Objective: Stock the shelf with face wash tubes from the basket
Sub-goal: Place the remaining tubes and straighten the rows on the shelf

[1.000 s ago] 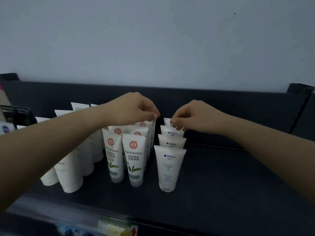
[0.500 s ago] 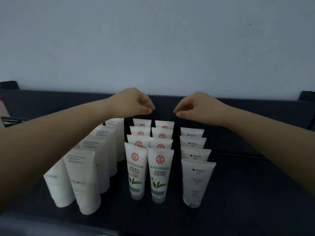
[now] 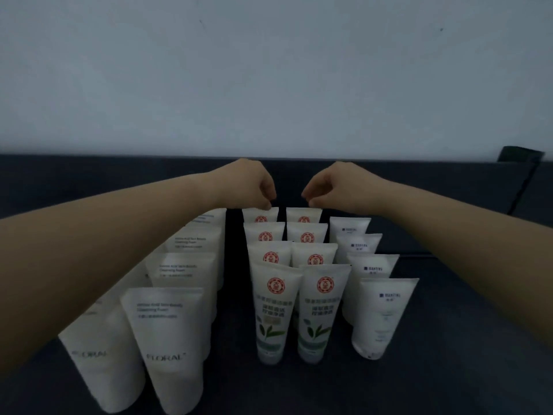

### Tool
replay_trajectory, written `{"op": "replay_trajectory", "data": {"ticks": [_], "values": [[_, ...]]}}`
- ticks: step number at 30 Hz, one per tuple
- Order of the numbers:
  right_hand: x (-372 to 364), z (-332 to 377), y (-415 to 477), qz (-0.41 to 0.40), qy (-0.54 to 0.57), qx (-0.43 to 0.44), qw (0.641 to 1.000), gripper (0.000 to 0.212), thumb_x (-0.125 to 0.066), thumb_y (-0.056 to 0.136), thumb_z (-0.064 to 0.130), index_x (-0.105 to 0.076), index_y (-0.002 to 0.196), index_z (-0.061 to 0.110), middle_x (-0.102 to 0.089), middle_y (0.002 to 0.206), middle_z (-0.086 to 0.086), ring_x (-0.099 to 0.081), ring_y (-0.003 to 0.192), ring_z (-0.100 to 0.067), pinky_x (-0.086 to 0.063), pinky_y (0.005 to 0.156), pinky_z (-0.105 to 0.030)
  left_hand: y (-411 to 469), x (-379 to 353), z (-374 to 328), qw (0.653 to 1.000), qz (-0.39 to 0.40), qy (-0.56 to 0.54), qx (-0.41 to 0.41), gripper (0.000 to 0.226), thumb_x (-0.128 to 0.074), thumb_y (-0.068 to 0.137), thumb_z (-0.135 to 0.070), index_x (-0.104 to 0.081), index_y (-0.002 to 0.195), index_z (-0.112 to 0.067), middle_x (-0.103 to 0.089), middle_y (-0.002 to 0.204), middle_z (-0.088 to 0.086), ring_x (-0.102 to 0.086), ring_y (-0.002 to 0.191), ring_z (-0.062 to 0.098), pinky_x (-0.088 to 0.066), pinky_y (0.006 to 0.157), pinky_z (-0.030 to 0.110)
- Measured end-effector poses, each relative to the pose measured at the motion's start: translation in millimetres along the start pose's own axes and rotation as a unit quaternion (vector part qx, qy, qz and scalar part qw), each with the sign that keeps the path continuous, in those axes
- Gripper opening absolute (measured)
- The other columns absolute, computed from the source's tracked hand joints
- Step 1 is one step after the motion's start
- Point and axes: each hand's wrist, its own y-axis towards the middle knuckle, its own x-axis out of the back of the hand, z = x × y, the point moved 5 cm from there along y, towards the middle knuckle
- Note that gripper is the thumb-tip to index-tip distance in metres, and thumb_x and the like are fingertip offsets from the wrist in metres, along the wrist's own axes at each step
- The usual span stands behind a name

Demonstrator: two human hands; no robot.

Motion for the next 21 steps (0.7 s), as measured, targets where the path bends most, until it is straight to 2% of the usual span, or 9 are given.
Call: {"op": "replay_trajectory", "data": {"ticks": [4, 8, 15, 21], "values": [[-5.1, 1.0, 8.3, 0.004, -0.031, -0.005, 0.999, 0.027, -0.064, 0.088, 0.020, -0.069, 0.115, 0.020, -0.069, 0.113, 0.006, -0.060, 0.100, -0.005, -0.042, 0.087, -0.017, 8.4, -6.1, 4.9, 0.999, 0.004, 0.048, -0.007, 0.030, -0.065, 0.087, -0.026, -0.068, 0.115, -0.017, -0.067, 0.114, -0.004, -0.060, 0.104, 0.012, -0.044, 0.090, 0.024], [-12.5, 0.9, 15.2, 0.021, -0.061, -0.003, 0.998, 0.027, -0.064, 0.089, 0.019, -0.069, 0.115, 0.017, -0.068, 0.113, 0.005, -0.057, 0.096, -0.004, -0.040, 0.085, -0.017, 12.3, -13.1, 7.2, 0.996, 0.024, 0.080, -0.009, 0.024, -0.065, 0.088, -0.024, -0.071, 0.109, -0.016, -0.069, 0.106, -0.003, -0.058, 0.089, 0.009, -0.045, 0.080, 0.023], [-25.3, -3.0, 22.4, 0.034, -0.078, -0.005, 0.996, 0.025, -0.064, 0.089, 0.016, -0.070, 0.113, 0.014, -0.069, 0.110, 0.000, -0.061, 0.096, -0.011, -0.047, 0.085, -0.022, 17.0, -16.7, 4.7, 0.995, 0.019, 0.099, -0.013, 0.020, -0.066, 0.087, -0.022, -0.072, 0.104, -0.014, -0.069, 0.100, -0.001, -0.055, 0.084, 0.010, -0.046, 0.076, 0.025], [-25.0, -6.3, 22.6, 0.026, -0.081, -0.002, 0.996, 0.024, -0.062, 0.090, 0.015, -0.069, 0.113, 0.013, -0.069, 0.110, -0.001, -0.058, 0.089, -0.009, -0.047, 0.083, -0.022, 19.7, -16.2, 1.5, 0.995, 0.003, 0.099, -0.023, 0.019, -0.067, 0.086, -0.024, -0.073, 0.101, -0.014, -0.070, 0.098, -0.002, -0.055, 0.082, 0.010, -0.043, 0.074, 0.024]]}}
